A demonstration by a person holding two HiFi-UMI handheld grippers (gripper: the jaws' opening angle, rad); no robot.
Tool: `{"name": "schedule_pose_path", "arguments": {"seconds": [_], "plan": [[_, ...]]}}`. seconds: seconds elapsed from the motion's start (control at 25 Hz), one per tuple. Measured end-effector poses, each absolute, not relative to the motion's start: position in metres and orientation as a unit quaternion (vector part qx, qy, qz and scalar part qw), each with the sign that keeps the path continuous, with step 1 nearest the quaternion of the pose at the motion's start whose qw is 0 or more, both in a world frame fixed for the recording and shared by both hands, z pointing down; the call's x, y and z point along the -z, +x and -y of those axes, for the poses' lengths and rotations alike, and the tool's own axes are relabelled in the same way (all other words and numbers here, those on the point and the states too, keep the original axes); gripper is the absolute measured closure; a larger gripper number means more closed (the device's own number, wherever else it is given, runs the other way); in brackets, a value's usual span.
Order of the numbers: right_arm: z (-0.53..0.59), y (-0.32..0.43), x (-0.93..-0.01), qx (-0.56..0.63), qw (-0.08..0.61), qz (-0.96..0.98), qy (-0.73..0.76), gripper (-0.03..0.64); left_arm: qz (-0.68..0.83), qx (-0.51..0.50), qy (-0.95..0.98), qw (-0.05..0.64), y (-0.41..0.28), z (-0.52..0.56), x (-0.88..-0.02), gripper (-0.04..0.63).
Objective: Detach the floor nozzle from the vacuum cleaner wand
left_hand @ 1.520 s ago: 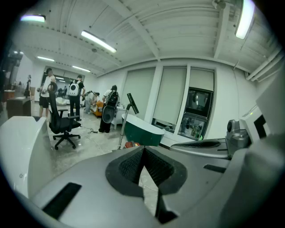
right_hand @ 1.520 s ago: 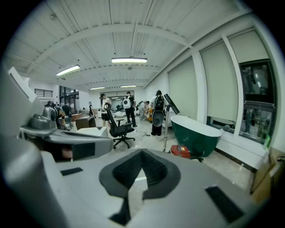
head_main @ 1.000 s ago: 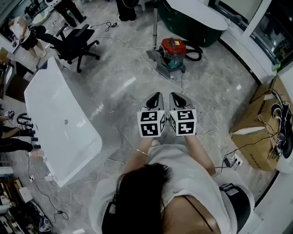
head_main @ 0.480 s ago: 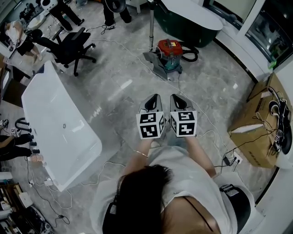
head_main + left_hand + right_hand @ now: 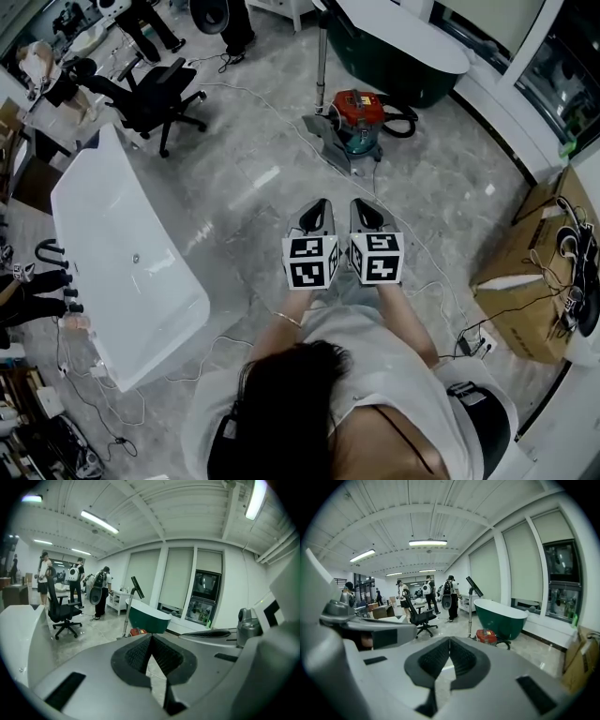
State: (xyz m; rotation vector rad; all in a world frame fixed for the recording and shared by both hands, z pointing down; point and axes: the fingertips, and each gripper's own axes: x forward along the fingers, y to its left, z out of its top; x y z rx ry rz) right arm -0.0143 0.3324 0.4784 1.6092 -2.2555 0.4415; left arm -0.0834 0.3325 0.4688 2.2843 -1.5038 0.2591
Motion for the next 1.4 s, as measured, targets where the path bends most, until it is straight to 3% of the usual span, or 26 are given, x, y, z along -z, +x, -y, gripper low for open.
{"name": "schedule_pose_path", "arguments": {"seconds": [1.16,1.4], "plan": [[-0.166,0.026,-0.497,-0.182,0.179,0.816,0.518,0.601,0.564,-0.091,0.793,0.213,-0.034,-0.173,-0.476,0.592],[-0.134,0.048,-0.482,-0.164,0.153,0.824,0.521,0.601,0.571,-0.089,0.788,0.213,-0.018,-0.151,-0.477,0.592]]}}
